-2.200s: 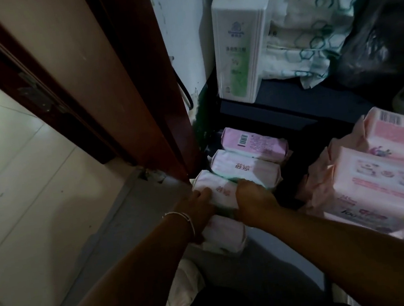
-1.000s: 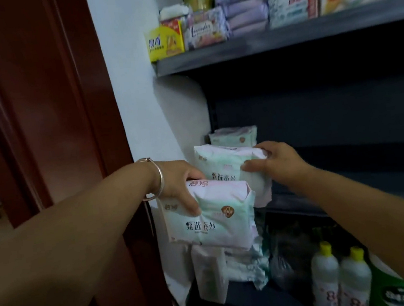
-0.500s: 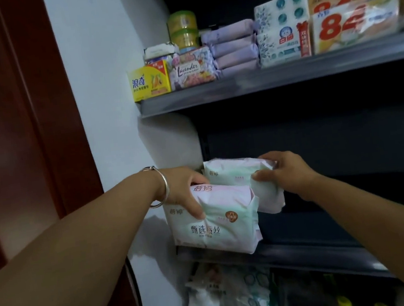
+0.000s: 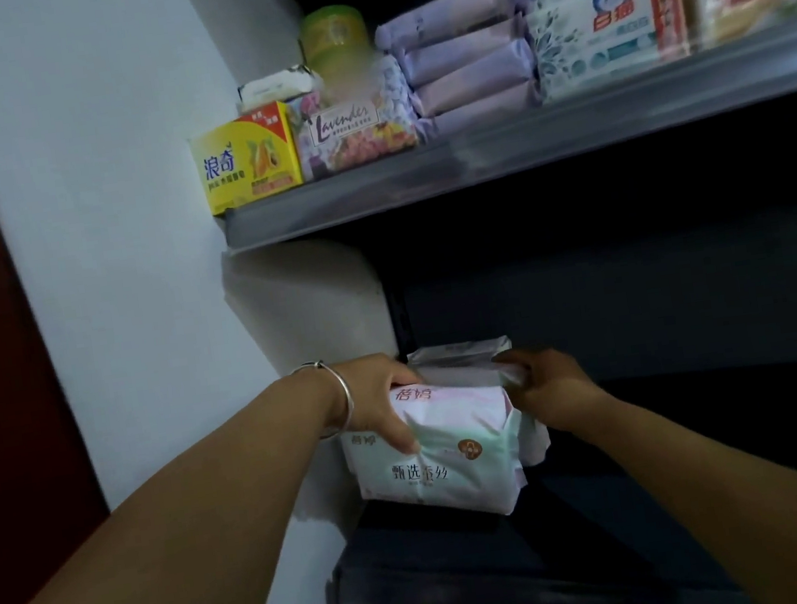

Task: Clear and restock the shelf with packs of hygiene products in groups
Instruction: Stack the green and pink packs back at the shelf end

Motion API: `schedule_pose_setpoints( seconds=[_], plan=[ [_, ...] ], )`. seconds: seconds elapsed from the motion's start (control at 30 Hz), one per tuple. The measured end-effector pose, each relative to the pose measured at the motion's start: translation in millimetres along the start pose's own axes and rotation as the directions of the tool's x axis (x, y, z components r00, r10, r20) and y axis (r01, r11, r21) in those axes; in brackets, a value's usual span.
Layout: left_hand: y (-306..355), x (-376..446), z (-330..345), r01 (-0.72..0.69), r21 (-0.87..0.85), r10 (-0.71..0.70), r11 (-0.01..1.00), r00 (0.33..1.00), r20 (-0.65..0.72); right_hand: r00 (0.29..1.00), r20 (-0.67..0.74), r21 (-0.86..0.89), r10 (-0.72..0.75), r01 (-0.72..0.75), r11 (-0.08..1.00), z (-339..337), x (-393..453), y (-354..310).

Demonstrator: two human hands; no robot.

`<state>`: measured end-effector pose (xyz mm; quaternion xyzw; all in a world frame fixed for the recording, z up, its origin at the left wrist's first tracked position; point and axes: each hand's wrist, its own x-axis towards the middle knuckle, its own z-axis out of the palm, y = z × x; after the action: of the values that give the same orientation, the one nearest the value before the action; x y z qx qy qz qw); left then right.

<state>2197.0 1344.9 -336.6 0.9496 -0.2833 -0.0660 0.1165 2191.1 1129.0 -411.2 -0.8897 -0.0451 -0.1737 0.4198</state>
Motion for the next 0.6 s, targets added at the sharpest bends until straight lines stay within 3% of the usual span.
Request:
schedule_pose_setpoints(
  seconds=[0.1, 0.2, 0.43, 0.6],
  plan=[
    [-13.6, 16.9, 10.3, -0.004, 0.046, 0.004, 0.999, 1.000, 0.001, 0.997, 0.069, -0.143, 0.031, -0.021, 0.990, 15.9, 12.4, 12.8],
    [-25.9, 28.1, 17.5, -0.009, 0.130, 0.004, 0.991, 0.999, 0.036, 0.988, 0.149, -0.108, 0.044, -0.028, 0.994, 21.4, 20.2, 30.7],
    [-41.0, 41.6, 20.3, -0.015, 0.155, 0.008, 0.988, 0.999, 0.041, 0.987, 0.013, -0.246, -0.162, 0.160, 0.956, 38.2, 37.6, 34.5],
    [-41.3, 47.7, 19.0, 0.008, 0.149, -0.015, 0.989, 0.999, 0.041, 0.991, -0.006, -0.322, -0.137, 0.128, 0.938, 47.5, 47.7, 34.9]
  ],
)
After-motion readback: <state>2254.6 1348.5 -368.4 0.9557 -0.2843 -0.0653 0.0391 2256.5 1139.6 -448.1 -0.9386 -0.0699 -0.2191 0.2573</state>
